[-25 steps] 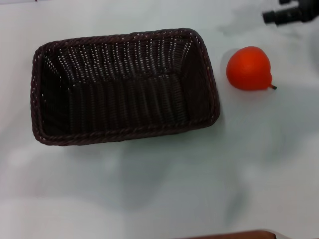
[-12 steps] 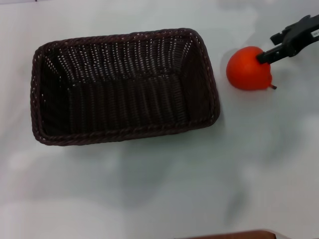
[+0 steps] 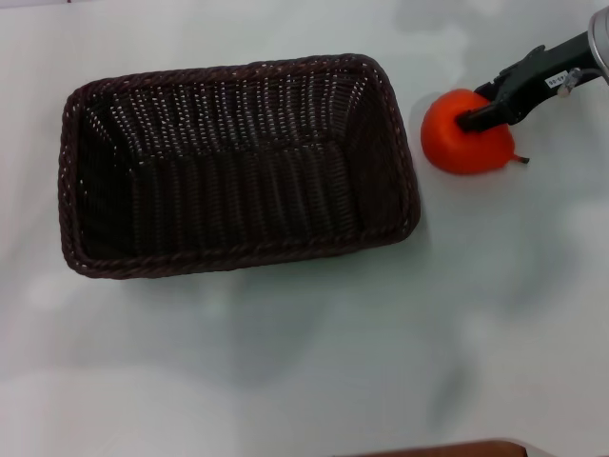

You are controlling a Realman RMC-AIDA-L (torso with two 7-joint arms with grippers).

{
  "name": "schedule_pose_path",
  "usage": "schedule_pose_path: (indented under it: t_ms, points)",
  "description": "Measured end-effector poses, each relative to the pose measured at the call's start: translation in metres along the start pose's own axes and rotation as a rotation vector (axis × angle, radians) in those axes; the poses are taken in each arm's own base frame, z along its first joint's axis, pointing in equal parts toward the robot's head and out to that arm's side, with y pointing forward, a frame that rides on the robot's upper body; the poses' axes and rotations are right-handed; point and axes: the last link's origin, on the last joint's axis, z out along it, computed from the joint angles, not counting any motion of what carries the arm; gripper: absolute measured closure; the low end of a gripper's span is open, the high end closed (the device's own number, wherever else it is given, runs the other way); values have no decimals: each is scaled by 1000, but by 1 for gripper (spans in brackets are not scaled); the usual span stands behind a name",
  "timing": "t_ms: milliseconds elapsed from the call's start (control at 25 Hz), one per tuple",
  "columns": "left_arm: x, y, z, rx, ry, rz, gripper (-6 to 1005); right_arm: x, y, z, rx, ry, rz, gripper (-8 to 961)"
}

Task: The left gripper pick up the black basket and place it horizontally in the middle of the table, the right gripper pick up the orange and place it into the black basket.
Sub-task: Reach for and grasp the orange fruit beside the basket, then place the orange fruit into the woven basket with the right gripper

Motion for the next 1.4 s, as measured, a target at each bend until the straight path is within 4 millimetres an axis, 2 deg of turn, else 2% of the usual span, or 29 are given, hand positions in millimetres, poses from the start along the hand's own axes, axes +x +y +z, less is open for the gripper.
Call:
schedule_pose_path:
  t_ms: [280,640,840,960,1040,1160,1280,1400]
  points:
    - [-1,-1,7,-5,1,-9,145,0,-2,3,5,0,-16,594]
    - [-3,-2,6,5,2,-19,146,1,2,-1,1,62,19,705]
    - [-4,-1,3,6,3,-29,147,8,21,-26,-56,284,160,750]
    - [-4,-1,1,9,2,-32,148,13,26,-41,-51,463,231,780]
    - [-4,-1,0,10,2,-33,148,20,20,-50,0,599,227,808]
    - [-4,0,0,9,2,-34,148,34,0,-55,113,754,156,835]
    - [-6,0,1,6,3,-39,149,52,-35,-48,269,830,24,853]
    - [-8,0,2,5,5,-50,149,67,-63,-34,364,815,-84,851]
